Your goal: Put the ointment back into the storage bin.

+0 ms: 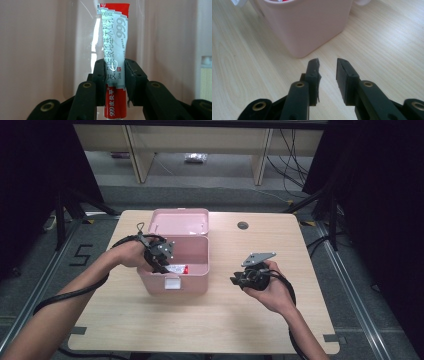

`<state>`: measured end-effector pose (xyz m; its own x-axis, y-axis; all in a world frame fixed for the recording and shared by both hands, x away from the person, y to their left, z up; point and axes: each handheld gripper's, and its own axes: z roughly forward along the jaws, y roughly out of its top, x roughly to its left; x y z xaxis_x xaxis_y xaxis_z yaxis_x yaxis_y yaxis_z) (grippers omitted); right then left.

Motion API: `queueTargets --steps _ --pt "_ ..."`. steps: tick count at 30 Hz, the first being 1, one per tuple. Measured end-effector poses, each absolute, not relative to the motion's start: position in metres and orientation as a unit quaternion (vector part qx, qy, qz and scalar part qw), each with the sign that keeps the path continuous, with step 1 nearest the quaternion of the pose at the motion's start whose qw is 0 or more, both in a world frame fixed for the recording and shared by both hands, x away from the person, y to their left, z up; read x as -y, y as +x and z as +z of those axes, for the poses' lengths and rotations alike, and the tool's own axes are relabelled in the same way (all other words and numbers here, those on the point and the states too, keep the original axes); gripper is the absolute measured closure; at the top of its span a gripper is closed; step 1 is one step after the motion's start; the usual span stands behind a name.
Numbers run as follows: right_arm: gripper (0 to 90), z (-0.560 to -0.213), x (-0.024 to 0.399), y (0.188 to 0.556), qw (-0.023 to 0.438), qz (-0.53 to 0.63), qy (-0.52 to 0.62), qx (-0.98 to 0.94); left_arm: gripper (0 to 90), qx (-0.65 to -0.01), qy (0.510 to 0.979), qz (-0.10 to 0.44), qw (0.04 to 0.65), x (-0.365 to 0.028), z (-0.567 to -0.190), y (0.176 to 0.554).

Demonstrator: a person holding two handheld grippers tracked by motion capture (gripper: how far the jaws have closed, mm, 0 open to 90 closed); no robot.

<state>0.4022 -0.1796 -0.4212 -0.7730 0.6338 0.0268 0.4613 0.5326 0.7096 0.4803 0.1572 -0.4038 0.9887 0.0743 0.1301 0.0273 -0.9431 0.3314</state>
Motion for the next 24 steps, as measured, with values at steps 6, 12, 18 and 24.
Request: queueTargets --steps 6,12,18,24 --pt "72.8 -0.4202 0.1808 0.4027 0.124 0.366 0.311 -0.868 71.7 -0.024 0.984 0.07 0.162 -0.1563 -0.4058 0.4821" --pt "72.8 -0.4221 0.1816 0.4027 0.125 0.372 0.31 -0.866 71.7 -0.016 0.985 0.07 0.155 -0.1544 -0.4071 0.4846" --pt "72.8 -0.4226 0.1825 0.4034 0.133 0.375 0.303 -0.866 71.7 -0.023 0.985 0.066 0.16 -0.1535 -0.4096 0.4849" --pt "72.8 -0.4219 0.182 0.4012 0.123 0.372 0.318 -0.863 71.6 -0.03 0.984 0.063 0.163 -0.1537 -0.4129 0.4854"
